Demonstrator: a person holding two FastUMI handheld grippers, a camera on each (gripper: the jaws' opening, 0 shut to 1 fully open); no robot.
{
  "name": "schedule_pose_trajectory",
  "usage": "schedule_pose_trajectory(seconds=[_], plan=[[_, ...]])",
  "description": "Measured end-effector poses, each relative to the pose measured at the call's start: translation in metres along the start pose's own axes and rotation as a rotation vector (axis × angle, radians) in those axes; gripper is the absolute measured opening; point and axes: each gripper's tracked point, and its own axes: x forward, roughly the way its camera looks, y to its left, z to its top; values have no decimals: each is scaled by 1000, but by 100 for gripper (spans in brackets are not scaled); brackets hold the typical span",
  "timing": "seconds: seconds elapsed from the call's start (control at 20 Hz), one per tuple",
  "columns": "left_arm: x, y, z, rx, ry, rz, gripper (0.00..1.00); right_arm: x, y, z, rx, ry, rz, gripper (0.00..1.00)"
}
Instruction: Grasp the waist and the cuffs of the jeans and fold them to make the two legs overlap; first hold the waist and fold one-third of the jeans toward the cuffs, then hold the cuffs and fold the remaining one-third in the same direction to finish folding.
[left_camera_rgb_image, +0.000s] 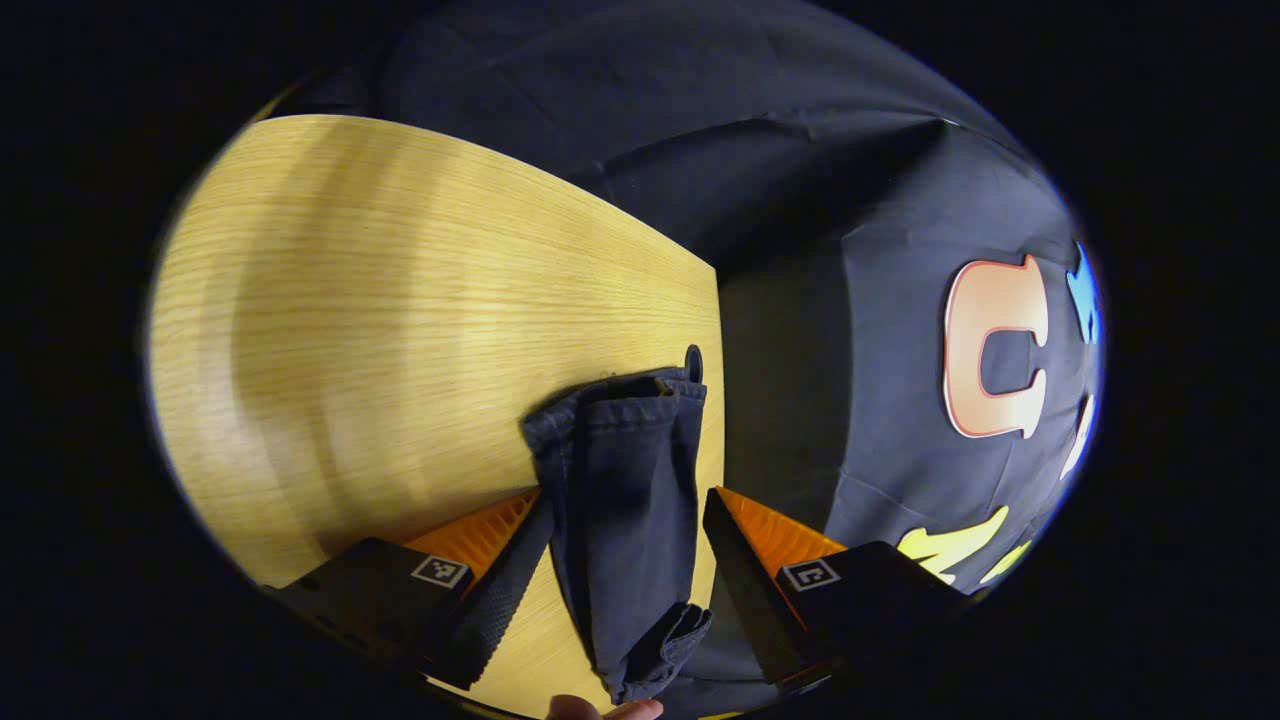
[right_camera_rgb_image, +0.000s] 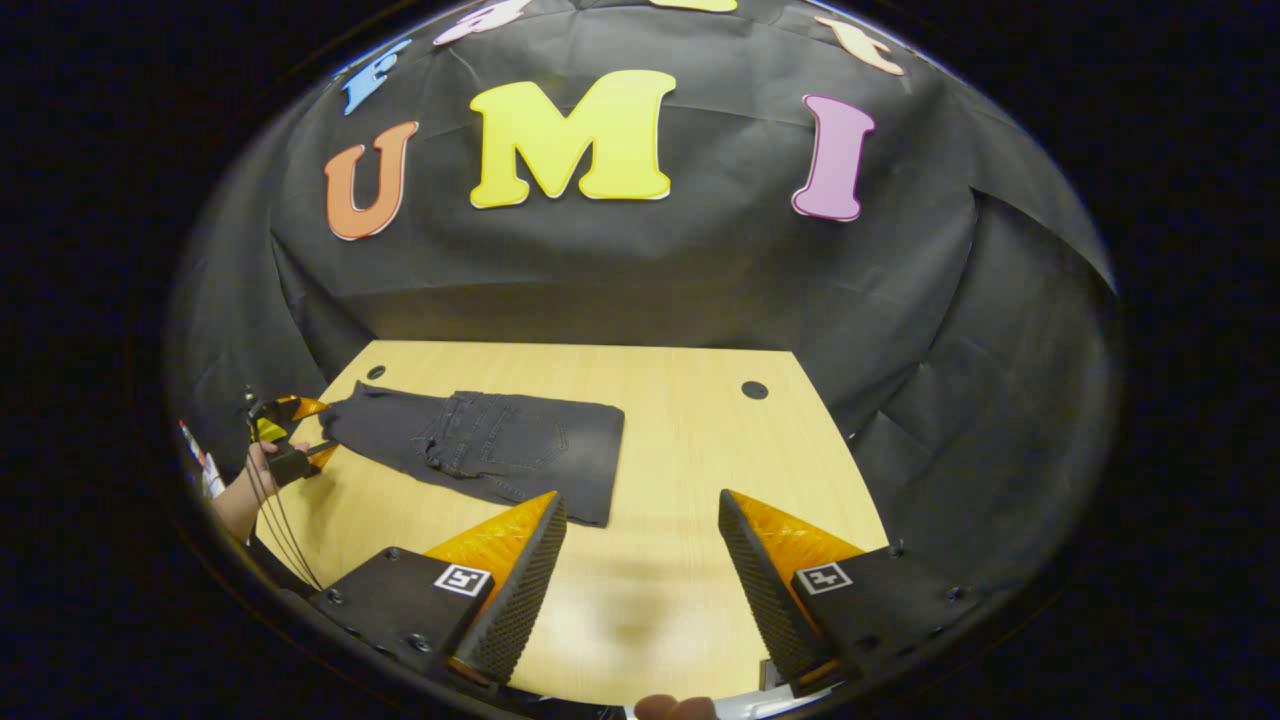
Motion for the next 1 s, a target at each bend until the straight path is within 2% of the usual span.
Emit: schedule_pose_trajectory(seconds=[0.2,0.3,0.35,0.4,0.45,0.5,0.6,0.65,0.75,1.0], plan=[[18,-10,-3,-3,8,-73,97,1,2,-6,0,15,-4,94],[25,-4,-4,-2,18,-75,86,0,3,-10,12,22,-3,93],[29,-1,-2,-5,20,-72,72,-1,3,-12,17,25,-4,93],[31,2,-3,-6,21,-64,77,-2,3,-13,22,27,-3,94],[32,7,-4,-5,16,-48,31,-5,3,-17,22,28,-4,95],[34,8,-3,-8,14,-45,20,-6,4,-18,20,30,-4,94],[32,1,-5,-3,17,-55,19,-9,3,-21,3,32,-14,95],[31,-1,-7,22,16,-51,12,-11,4,-20,-3,26,-14,94],[26,-14,-8,73,12,-72,8,-18,4,-18,-12,6,-19,95],[5,-68,-26,261,20,-142,6,-28,3,-19,24,-30,-10,95]])
